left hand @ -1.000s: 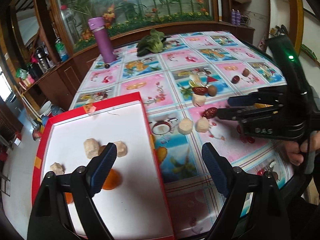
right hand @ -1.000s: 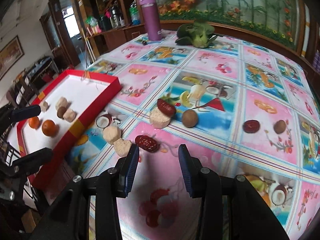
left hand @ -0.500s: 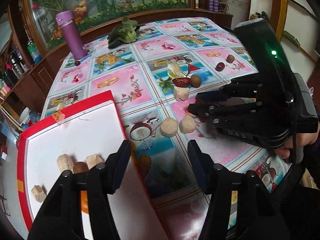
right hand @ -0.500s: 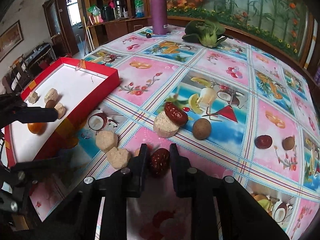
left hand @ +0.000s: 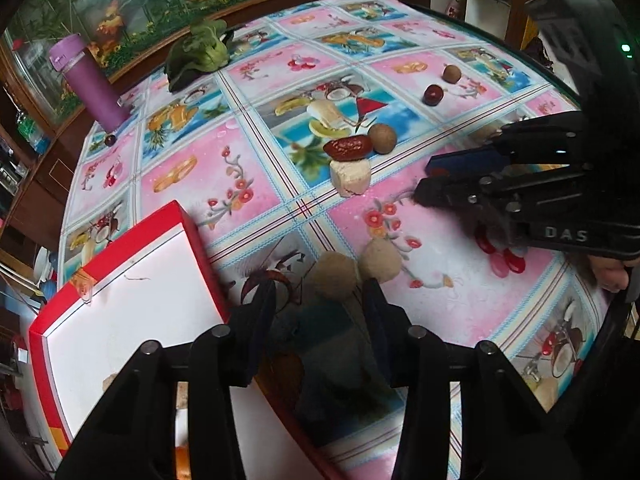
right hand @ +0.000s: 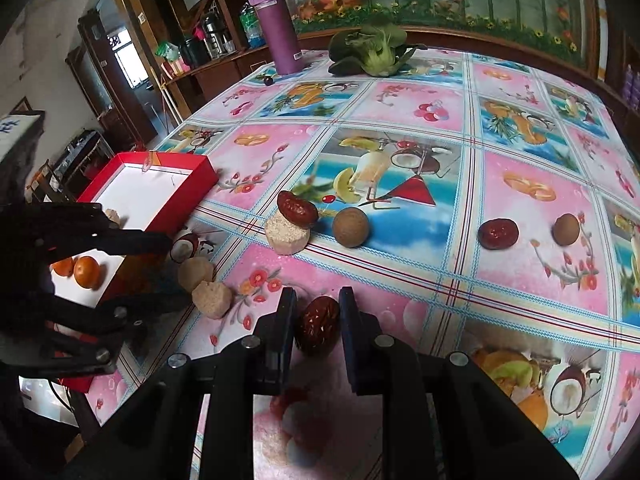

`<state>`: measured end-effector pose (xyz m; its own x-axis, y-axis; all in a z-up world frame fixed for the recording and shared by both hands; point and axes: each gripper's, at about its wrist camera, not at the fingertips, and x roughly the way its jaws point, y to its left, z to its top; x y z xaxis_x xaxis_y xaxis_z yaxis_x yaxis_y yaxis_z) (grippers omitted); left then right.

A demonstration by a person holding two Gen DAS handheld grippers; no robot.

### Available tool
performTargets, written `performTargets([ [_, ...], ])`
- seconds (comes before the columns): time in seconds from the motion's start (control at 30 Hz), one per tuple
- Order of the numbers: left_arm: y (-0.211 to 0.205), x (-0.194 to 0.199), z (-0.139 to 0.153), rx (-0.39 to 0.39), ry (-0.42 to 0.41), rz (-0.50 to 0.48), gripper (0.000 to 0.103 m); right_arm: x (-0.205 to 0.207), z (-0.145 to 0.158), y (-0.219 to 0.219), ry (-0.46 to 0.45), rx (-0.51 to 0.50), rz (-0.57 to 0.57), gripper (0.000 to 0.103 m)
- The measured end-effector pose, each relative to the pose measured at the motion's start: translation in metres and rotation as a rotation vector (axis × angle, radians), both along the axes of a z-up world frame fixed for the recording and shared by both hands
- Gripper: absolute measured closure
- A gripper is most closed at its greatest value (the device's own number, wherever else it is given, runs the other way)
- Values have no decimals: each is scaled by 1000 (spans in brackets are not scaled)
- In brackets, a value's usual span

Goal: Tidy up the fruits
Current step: 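Grasp a beige ball with the left gripper while the right gripper grasps a red date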

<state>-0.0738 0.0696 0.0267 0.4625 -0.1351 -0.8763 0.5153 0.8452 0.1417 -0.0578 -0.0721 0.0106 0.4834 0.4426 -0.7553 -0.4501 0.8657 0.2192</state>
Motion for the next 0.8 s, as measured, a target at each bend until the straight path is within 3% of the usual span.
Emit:
performTargets([
  [0.3,-13,9,-4,7,7,-22,62,0,0,0,6,7,-2,83],
  [0.37,-16,8,-4,-4,13,-22,72,0,0,-1,7,8,-2,83],
  [0.43,-16,6,-5,-9,10,-18,75,0,0,-1,5,7,-2,83],
  [0.67,-3,1,-4,-91,9,106,77,-2,0,1,-9,-7,1,83],
  [0.8,7,-13,9,-155,-33,178,77,-7,5,5,-32,-6,2,83],
])
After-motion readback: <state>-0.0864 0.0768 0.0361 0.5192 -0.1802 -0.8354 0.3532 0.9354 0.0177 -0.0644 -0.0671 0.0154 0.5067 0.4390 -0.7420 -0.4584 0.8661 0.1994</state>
